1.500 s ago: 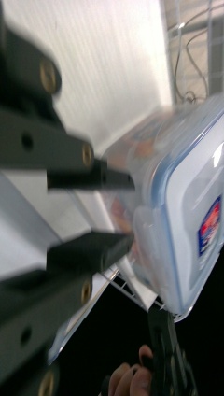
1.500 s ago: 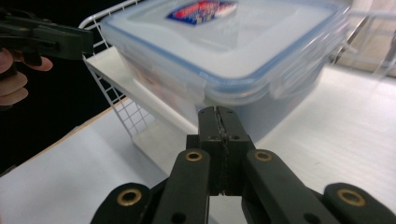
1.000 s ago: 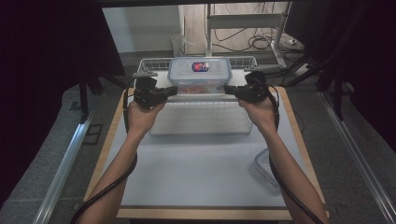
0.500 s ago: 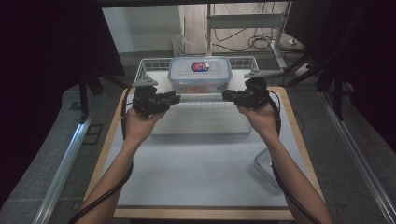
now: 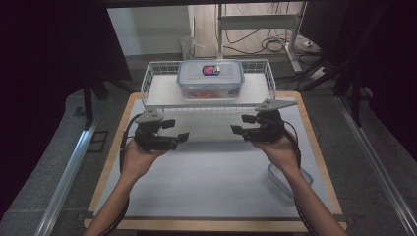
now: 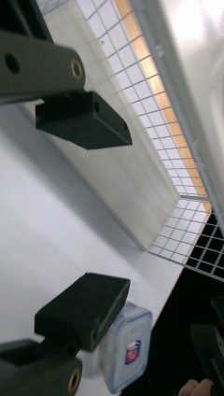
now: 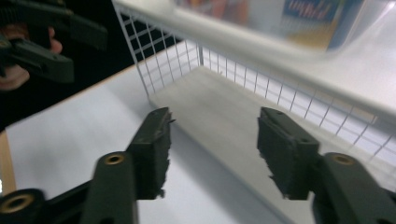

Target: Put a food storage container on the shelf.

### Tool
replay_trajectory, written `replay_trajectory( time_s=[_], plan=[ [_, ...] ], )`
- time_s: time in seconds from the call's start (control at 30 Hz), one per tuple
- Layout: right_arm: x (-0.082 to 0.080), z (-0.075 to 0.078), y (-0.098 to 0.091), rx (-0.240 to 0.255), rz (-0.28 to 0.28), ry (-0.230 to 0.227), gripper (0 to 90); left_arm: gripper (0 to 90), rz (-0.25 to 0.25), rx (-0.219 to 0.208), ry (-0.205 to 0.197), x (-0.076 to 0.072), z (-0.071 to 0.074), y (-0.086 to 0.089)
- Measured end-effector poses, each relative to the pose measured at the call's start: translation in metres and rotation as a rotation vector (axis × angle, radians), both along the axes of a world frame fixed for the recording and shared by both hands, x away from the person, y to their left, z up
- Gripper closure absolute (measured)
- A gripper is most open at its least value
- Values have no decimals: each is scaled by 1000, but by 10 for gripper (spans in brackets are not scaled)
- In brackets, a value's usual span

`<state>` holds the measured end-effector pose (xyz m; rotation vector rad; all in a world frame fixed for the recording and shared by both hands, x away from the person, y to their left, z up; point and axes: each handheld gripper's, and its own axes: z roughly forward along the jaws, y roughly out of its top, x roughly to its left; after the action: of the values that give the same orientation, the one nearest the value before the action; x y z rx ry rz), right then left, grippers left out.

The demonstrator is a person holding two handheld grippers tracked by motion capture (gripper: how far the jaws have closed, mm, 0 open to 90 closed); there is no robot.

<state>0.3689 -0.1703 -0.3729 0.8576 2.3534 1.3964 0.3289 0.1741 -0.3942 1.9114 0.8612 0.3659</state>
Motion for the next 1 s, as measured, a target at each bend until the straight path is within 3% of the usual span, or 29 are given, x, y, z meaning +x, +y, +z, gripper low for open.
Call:
replay_trajectory(
  time_s=[0.17,0.27,0.4,0.63,0.7,0.87,1.0],
  plan=[
    [-13,-12,-3,-29,-2,-23,294,201,-11,-24,-12,-19,-15,0],
    [-22,-22,-5,-30,4,-23,238,198,-25,-40,17,-29,-28,-1],
    [-34,-38,-8,-42,6,-24,152,137,-16,-22,27,-39,-43,-1],
    [-43,-57,-13,-37,31,4,88,83,5,1,33,-58,-74,-3],
    [-47,-63,-15,-31,31,13,78,67,35,34,24,-64,-83,-4],
    [-60,-79,-21,8,22,22,75,47,43,75,-32,-80,-101,-2],
    [-72,-91,-21,-14,15,25,75,52,46,88,-48,-90,-107,-3]
  ],
)
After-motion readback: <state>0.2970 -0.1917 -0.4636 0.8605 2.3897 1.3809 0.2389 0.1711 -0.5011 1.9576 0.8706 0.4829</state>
